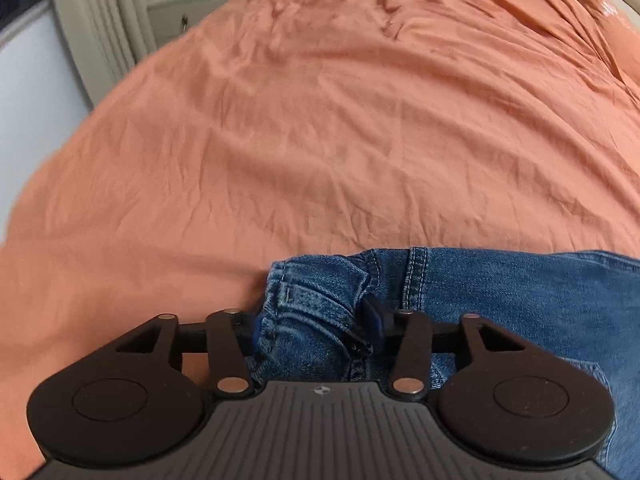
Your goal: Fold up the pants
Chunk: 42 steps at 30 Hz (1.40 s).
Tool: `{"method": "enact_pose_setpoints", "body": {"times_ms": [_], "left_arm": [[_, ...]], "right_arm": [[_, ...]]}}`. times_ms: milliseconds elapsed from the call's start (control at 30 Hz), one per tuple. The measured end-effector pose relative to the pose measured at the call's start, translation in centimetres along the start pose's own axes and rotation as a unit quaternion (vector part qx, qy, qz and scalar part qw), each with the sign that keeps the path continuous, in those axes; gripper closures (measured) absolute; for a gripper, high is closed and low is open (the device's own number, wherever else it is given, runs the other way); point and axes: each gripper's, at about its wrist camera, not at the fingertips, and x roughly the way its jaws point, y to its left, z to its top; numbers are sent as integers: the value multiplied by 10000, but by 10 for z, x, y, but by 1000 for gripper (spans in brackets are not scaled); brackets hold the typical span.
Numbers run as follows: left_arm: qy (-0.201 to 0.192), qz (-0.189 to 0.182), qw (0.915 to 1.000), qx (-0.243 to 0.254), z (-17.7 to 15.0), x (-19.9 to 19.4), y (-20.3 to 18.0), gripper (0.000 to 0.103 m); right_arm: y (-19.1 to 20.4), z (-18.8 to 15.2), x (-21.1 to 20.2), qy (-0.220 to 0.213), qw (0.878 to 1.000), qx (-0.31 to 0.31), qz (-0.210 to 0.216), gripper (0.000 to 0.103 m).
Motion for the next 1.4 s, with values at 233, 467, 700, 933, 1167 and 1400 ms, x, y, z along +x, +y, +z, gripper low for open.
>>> {"method": "enact_pose_setpoints", "body": {"times_ms": [233,467,700,933,1167,1400], "left_arm": [[-724,243,9968,248,6,-44,-18,32],[-691,126,9974,140,3,-33,-37,41],[-440,423,9973,413,-8,-8,-43,35],[-384,713,9956,481,-1,-1,-49,28],[-831,772,9910,706,-2,-51,-55,28],[-895,-207,9823,1634,-35,-118,-71,31]], "right_arm": [[-56,41,17,-218,9980,594,80,67],[-71,81,58,-258,9988,408,45,67],[-74,94,107,23,9998,162,-105,67],[-72,82,138,264,9990,97,-338,62],[-61,83,90,-21,9979,-154,-631,72],[-12,27,-15,-128,9942,-674,829,72]]}}
